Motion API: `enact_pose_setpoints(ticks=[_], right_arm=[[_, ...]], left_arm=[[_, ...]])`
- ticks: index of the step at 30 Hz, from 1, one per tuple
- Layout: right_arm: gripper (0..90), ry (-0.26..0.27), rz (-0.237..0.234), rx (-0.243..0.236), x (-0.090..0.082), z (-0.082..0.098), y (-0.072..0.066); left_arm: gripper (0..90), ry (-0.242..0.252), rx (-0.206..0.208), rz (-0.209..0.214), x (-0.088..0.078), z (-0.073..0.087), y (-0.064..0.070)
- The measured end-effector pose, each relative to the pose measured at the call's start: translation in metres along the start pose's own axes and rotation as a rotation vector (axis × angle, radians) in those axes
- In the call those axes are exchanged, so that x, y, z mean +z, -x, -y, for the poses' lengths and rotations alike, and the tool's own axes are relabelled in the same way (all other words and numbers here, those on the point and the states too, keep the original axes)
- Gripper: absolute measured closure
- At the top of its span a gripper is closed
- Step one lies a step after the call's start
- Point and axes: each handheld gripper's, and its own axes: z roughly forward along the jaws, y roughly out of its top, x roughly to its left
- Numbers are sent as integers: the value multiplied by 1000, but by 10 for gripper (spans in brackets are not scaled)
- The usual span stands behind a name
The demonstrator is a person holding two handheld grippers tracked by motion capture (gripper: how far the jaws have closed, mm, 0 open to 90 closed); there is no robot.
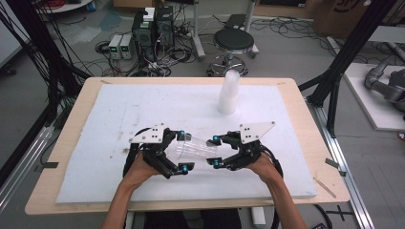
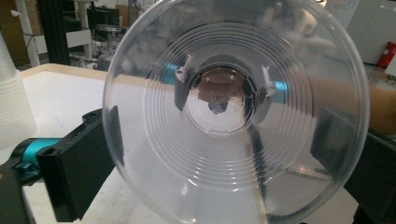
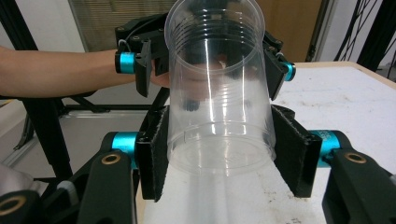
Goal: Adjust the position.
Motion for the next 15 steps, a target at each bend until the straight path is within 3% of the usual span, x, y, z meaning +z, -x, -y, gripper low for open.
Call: enact_pose_setpoints(ticks=[15], right_arm=[[427,7,-19,-12,4,0,0]], left_arm=[[119,24,-1,20,-2,-2,-1]])
